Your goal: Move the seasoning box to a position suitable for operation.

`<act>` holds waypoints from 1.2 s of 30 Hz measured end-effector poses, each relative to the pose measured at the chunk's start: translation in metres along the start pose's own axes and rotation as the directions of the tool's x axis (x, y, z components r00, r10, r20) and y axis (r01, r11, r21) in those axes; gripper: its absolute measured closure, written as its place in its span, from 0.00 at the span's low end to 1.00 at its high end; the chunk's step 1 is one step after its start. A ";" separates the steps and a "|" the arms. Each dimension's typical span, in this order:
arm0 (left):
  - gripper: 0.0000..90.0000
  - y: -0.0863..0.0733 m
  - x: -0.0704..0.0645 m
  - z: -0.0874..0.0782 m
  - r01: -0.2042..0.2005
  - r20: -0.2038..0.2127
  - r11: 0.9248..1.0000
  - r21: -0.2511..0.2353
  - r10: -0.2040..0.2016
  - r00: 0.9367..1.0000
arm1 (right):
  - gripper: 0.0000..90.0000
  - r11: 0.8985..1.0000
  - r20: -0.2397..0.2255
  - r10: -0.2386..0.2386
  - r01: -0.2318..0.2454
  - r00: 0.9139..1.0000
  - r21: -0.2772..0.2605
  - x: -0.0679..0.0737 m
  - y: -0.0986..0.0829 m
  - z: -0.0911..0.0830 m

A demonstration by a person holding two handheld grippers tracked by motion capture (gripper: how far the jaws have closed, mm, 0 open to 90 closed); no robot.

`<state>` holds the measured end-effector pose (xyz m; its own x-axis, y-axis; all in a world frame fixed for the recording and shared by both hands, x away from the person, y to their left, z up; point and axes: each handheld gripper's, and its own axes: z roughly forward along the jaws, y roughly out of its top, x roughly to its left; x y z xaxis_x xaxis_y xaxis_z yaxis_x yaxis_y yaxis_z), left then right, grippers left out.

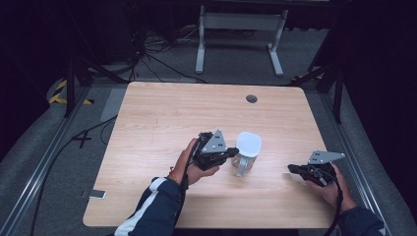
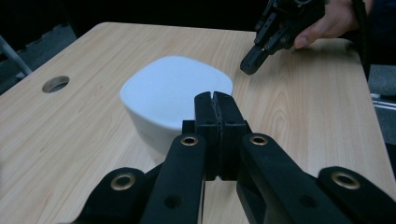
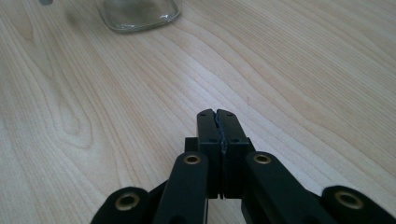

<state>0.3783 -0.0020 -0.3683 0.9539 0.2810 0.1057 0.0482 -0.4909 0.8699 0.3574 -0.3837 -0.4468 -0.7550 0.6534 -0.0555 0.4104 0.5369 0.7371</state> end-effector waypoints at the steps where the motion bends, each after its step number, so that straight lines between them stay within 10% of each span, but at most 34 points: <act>1: 1.00 0.002 0.001 0.005 0.007 0.001 1.000 -0.005 -0.007 1.000 | 0.99 1.000 0.001 -0.003 0.003 1.000 0.000 0.000 0.000 0.000; 19: 1.00 0.003 0.005 0.029 0.041 0.038 0.999 -0.008 -0.040 0.998 | 1.00 0.999 0.001 0.003 -0.003 1.000 -0.050 -0.003 0.018 -0.004; 36: 1.00 0.002 0.002 0.035 0.063 0.054 0.998 -0.012 -0.062 0.997 | 1.00 0.985 -0.024 -0.065 0.060 0.998 -0.163 0.001 0.093 0.000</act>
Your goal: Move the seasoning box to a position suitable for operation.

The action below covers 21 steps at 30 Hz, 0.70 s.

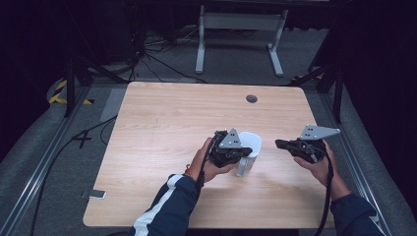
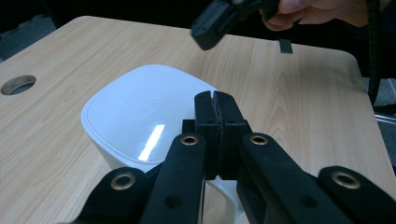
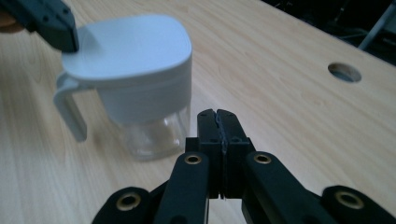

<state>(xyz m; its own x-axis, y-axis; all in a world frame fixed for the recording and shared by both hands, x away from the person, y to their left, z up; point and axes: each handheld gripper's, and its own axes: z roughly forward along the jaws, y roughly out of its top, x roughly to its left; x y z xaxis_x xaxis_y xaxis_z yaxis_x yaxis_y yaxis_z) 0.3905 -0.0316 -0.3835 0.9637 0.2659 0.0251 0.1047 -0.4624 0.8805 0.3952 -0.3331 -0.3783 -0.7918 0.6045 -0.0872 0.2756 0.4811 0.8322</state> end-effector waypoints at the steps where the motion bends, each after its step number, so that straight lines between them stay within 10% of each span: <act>1: 1.00 0.000 0.000 0.000 0.001 0.005 1.000 0.002 -0.001 1.000 | 1.00 1.000 -0.007 -0.008 0.008 1.000 0.000 0.001 0.005 0.004; 21: 1.00 -0.004 -0.004 -0.005 -0.010 0.000 1.000 0.001 0.010 1.000 | 1.00 0.997 -0.019 -0.059 0.060 0.998 0.045 0.011 0.017 0.026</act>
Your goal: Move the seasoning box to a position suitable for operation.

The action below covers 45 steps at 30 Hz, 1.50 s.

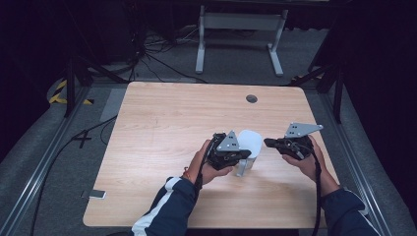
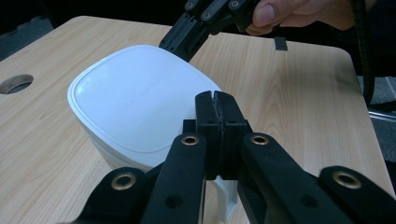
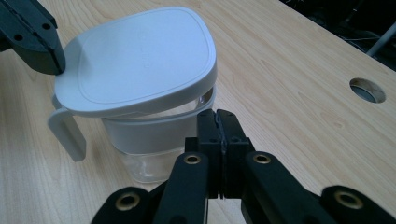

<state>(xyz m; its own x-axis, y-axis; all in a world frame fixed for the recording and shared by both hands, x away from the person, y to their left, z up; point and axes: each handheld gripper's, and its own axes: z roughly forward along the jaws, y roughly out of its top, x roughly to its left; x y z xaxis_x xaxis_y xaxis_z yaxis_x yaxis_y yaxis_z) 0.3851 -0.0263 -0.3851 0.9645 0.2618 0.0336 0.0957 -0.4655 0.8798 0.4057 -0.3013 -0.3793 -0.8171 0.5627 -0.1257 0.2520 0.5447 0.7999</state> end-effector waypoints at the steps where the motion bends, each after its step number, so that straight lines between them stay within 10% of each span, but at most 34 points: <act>1: 1.00 0.000 0.000 0.000 -0.001 -0.001 1.000 0.000 0.001 1.000 | 1.00 1.000 0.001 -0.001 0.001 1.000 -0.001 0.000 0.000 0.000; 32: 0.98 -0.006 -0.005 -0.002 -0.015 -0.013 0.999 0.033 0.015 1.000 | 1.00 0.995 -0.033 -0.092 0.091 0.995 -0.050 0.022 0.009 0.000; 45: 0.89 -0.058 -0.001 -0.071 0.032 -0.143 0.988 0.149 -0.010 0.990 | 1.00 0.995 -0.034 -0.083 0.081 0.996 -0.055 0.022 0.008 -0.002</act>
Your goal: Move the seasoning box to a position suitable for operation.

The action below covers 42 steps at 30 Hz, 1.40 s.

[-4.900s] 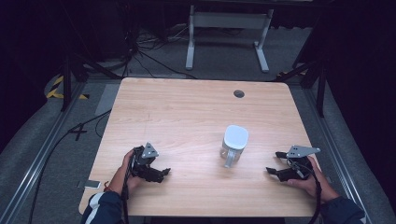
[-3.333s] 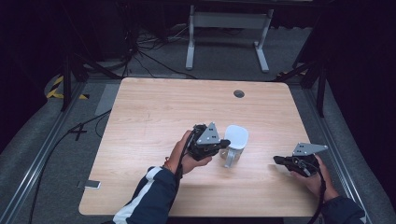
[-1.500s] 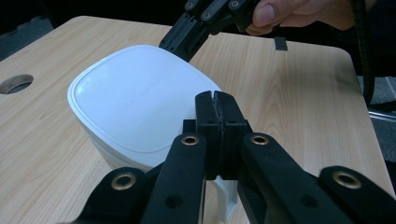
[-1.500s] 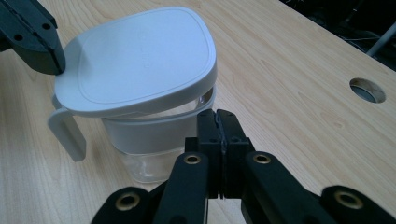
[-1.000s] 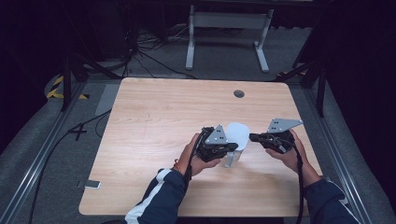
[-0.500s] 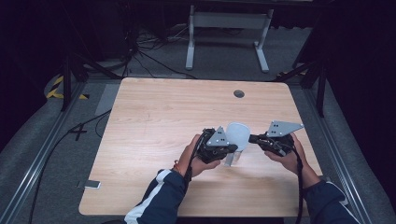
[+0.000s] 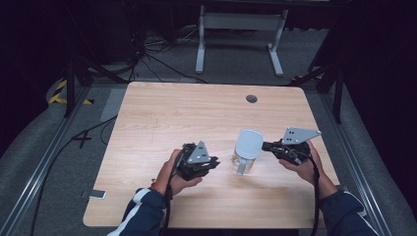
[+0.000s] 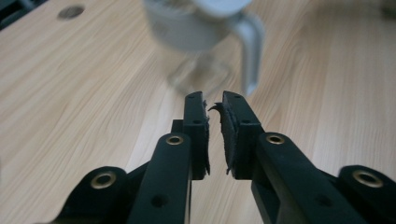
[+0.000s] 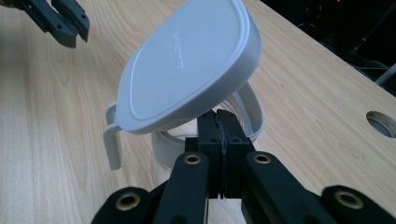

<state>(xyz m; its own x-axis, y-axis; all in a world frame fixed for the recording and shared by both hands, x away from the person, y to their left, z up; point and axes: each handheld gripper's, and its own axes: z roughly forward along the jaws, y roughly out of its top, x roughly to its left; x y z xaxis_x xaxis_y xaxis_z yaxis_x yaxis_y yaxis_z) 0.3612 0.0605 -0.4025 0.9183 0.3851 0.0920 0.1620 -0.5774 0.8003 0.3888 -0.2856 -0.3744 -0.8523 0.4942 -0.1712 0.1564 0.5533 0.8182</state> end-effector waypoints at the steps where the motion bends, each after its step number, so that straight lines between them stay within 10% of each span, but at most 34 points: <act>1: 0.88 -0.007 0.002 -0.006 0.004 -0.019 1.000 0.016 -0.003 1.000 | 1.00 1.000 0.000 0.000 0.000 1.000 0.000 0.000 0.000 0.000; 10: 0.79 -0.075 0.030 -0.044 0.138 -0.168 0.988 0.071 -0.124 0.978 | 1.00 1.000 0.001 -0.006 0.006 1.000 -0.005 0.000 0.000 0.001; 15: 0.74 -0.105 0.044 -0.060 0.233 -0.210 0.971 0.049 -0.218 0.953 | 1.00 1.000 -0.002 -0.004 0.004 1.000 -0.015 0.001 0.001 -0.002; 42: 0.55 -0.141 0.053 -0.058 0.324 -0.173 0.942 0.083 -0.307 0.936 | 1.00 0.997 -0.036 -0.056 0.054 0.998 -0.050 0.021 0.010 -0.020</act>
<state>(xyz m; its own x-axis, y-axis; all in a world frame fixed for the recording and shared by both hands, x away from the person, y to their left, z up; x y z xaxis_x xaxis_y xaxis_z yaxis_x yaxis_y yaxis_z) 0.3664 0.2041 -0.4767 0.7473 0.6620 -0.0572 0.4803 -0.4787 0.7350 0.3629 -0.2835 -0.3591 -0.8770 0.4383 -0.1967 0.0852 0.5450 0.8341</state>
